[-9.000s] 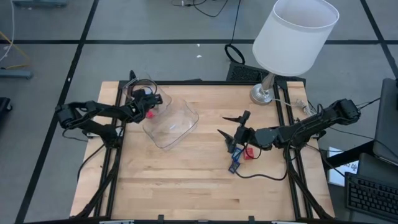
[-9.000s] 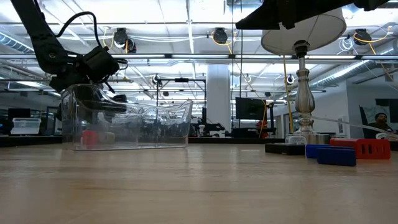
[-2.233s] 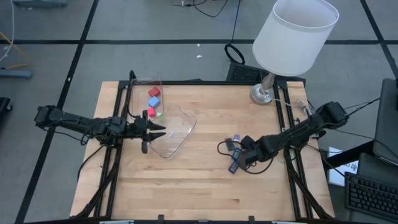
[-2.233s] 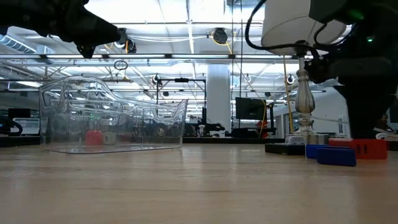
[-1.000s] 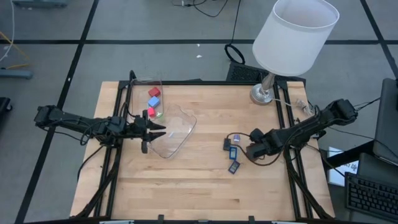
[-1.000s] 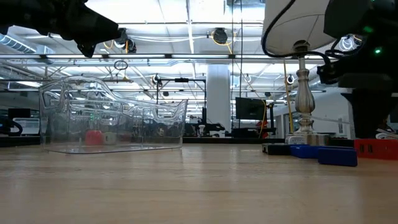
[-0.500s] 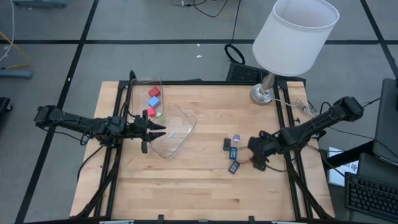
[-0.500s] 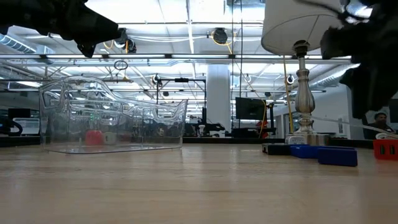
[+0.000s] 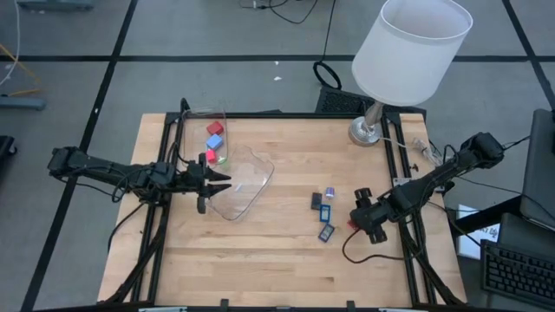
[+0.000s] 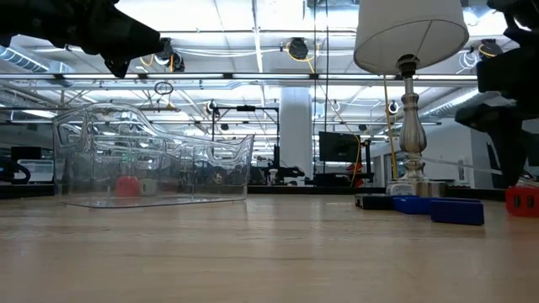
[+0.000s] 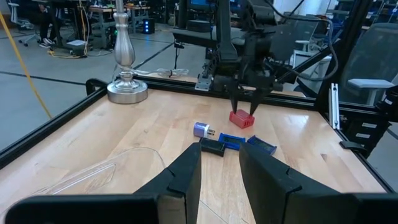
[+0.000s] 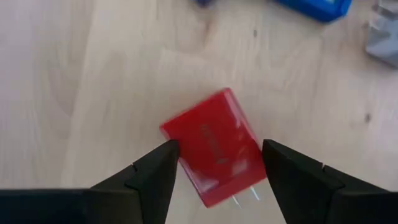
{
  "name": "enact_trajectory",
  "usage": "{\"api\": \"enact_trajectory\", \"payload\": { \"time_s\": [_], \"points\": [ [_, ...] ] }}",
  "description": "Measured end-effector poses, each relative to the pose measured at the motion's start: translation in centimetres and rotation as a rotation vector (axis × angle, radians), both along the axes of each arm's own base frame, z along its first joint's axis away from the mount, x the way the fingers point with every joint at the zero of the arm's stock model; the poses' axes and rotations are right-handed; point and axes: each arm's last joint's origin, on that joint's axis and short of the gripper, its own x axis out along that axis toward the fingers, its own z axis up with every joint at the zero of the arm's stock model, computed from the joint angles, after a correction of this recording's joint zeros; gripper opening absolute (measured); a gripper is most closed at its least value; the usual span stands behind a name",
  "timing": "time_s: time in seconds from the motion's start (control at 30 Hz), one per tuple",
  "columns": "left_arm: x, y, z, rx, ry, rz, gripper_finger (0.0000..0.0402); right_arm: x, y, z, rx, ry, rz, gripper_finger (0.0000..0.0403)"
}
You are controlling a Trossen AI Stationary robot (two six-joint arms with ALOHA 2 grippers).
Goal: Pick & Place Office items
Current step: Put the red charger adapter into the top transparent bin
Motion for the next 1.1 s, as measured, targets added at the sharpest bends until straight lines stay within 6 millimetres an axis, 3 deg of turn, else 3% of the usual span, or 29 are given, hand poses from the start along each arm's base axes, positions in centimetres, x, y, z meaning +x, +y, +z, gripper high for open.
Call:
{"api": "enact_trajectory", "payload": {
  "time_s": [0.33,0.57,0.8,1.1],
  "points": [
    [0.0,0.0,0.0,0.003,0.001,0.003,0.0113,-0.2,-0.1,-2.5,0.055,-0.109,-0.010,0.0226],
    [0.0,0.0,0.0,0.003,0.001,0.003,0.0113,-0.1,-0.5,-2.8,0.060,-0.153,-0.249,0.0226],
    [0.0,0.0,0.0,0.001,0.000,0.003,0.0113,0.5,-0.7,-2.5,0.195,-0.191,-0.530,0.0226],
    [0.0,0.0,0.0,0.000,0.000,0.003,0.0113,1.0,-0.6,-2.4,0.154,-0.249,-0.367,0.0226]
  ]
}}
